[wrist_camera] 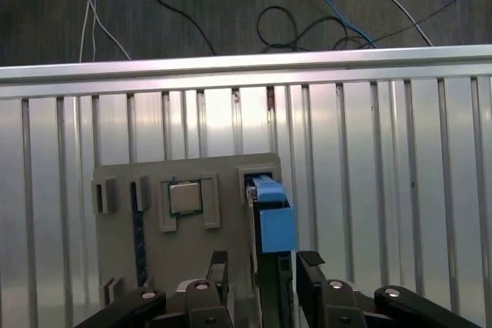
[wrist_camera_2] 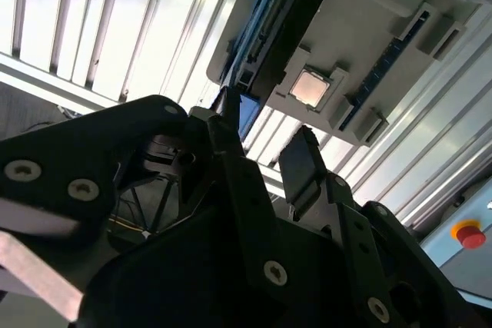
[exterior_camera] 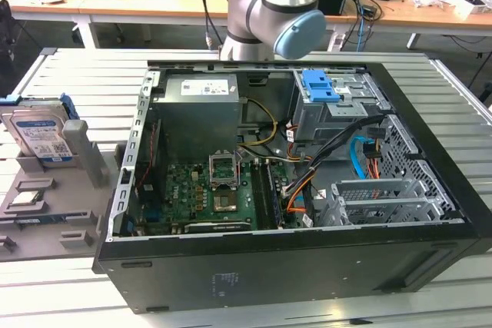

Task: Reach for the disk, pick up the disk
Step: 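Pick up the disk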

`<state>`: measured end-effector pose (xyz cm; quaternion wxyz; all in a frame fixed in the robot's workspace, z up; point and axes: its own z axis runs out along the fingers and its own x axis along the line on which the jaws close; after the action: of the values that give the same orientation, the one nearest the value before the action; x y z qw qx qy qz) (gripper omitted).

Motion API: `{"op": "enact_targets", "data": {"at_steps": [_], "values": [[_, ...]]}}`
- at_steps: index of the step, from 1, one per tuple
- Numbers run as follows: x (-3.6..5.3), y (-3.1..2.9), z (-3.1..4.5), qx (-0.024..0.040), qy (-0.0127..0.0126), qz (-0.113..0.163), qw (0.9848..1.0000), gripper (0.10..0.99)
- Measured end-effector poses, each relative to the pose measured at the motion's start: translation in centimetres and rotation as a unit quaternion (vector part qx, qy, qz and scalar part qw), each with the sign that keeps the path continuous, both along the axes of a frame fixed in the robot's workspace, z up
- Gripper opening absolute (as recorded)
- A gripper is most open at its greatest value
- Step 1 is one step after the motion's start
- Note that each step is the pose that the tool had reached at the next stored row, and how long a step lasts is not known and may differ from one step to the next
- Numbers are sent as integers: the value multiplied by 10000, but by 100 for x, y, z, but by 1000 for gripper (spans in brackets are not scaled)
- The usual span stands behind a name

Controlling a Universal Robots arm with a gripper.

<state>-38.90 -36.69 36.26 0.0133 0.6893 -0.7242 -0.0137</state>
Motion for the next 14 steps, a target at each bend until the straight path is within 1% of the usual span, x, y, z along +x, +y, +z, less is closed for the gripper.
{"op": "enact_targets", "data": {"at_steps": [3, 6, 14], "values": [[0, 83, 0, 0, 0, 0, 10000, 482], [0, 143, 0, 0, 0, 0, 10000, 482], [0, 245, 0, 0, 0, 0, 10000, 482]]}}
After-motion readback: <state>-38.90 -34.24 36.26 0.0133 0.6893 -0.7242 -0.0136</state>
